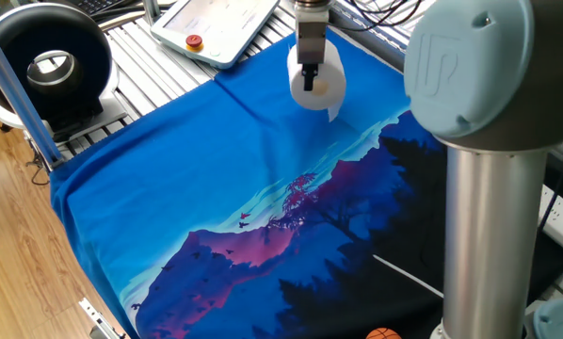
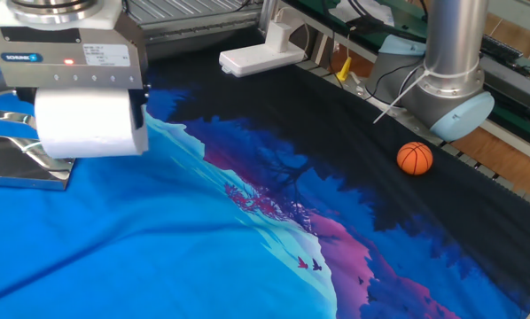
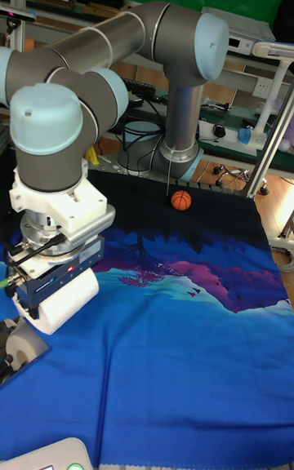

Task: Put the toilet paper on its holder

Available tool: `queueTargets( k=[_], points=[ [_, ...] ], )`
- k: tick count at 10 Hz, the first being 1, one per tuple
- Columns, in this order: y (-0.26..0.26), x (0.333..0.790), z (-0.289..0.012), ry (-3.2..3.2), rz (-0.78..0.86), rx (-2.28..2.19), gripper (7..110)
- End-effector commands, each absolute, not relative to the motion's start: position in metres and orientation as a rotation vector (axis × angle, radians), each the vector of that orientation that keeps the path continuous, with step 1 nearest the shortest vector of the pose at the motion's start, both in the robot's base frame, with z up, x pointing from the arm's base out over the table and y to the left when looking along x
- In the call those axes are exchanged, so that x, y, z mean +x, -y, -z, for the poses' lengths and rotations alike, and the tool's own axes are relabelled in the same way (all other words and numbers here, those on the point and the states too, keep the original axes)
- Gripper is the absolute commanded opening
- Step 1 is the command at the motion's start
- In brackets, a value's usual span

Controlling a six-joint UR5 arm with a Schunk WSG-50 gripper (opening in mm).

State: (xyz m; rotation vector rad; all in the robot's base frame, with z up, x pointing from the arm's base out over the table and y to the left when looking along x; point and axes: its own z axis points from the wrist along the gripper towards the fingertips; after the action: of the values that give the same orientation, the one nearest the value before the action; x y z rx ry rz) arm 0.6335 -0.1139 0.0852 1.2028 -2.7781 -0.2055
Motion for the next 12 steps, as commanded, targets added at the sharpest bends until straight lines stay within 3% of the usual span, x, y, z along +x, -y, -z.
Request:
queueTargets(
  k=[1,12],
  points=[
    [0.103,0.622,-0.089,2.788,0.276,1.084,7],
    [0.129,0.657,-0.065,2.727,0.164,1.224,7]
  ],
)
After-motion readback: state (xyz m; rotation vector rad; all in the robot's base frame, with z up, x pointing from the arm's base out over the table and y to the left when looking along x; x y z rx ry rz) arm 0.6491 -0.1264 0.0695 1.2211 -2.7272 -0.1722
